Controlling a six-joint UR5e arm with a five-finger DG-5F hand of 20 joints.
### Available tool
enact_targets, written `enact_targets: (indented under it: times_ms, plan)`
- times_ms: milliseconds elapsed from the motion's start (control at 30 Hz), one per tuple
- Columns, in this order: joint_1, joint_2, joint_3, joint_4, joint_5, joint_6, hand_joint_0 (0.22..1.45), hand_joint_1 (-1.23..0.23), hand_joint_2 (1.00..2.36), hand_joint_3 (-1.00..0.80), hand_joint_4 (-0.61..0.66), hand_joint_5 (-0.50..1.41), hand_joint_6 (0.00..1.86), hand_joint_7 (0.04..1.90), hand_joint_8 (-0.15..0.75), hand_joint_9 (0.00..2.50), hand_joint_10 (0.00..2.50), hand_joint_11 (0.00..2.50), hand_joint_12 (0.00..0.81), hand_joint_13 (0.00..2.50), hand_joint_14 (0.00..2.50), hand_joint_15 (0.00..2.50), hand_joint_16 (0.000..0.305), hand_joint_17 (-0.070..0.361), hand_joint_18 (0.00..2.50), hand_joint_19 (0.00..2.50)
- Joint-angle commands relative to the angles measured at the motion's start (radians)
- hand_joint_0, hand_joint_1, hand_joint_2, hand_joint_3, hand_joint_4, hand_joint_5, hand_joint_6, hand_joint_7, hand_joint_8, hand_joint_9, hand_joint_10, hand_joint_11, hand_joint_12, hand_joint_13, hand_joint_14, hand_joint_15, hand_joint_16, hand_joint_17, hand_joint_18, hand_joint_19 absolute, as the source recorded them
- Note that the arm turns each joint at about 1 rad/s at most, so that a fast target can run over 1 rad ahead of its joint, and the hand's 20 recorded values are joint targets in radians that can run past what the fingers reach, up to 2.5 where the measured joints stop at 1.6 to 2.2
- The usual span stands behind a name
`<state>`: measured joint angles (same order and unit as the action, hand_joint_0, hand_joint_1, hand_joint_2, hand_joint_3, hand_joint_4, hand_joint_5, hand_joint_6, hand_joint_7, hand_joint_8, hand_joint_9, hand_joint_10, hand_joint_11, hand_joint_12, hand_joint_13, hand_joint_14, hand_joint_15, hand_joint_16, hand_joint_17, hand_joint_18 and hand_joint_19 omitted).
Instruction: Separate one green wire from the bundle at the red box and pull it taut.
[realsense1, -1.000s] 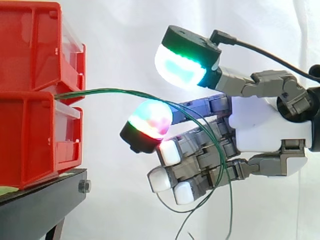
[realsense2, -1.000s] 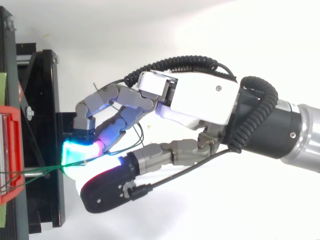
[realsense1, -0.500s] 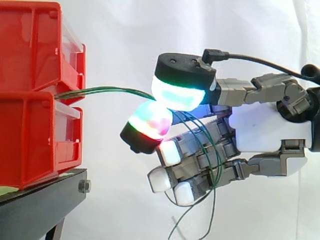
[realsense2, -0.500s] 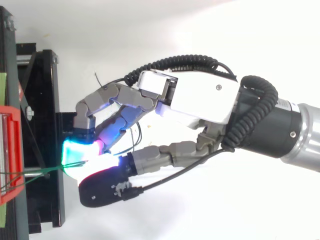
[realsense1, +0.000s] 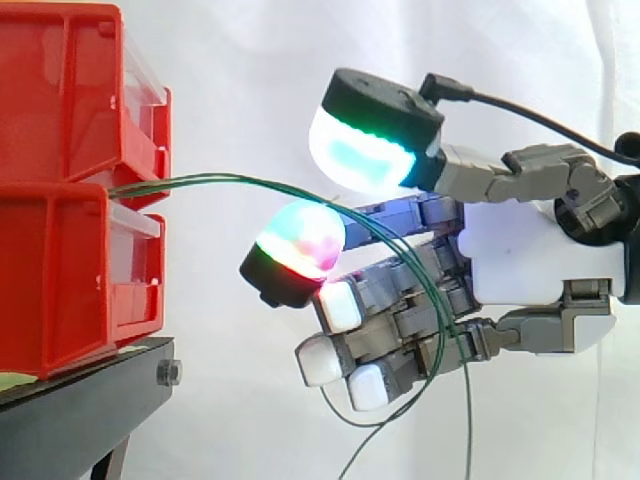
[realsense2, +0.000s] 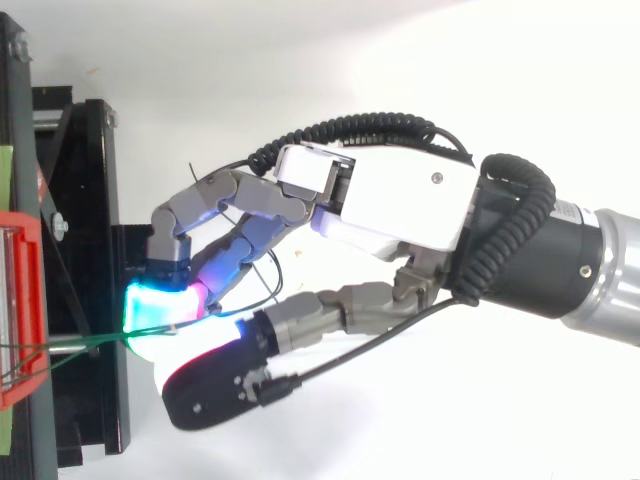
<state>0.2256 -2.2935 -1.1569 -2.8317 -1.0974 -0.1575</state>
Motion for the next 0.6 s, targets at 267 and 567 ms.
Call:
enact_targets:
  times_ms: [267, 567]
  plan:
    - [-0.008, 0.000, 0.000, -0.011, -0.009, 0.004, 0.58, -0.71, 1.02, -0.18, 0.12, -0.15, 0.89, 1.04, 0.260, 0.99, 0.02, 0.62, 0.332, 0.84, 0.02, 0.58, 0.054, 0.122, 0.66, 0.69]
    - [-0.009, 0.006, 0.000, -0.031, -0.009, 0.004, 0.66, -0.80, 1.01, -0.33, 0.07, -0.16, 0.90, 0.96, 0.242, 0.94, 0.02, 0.62, 0.319, 0.80, 0.02, 0.56, 0.053, 0.119, 0.65, 0.65]
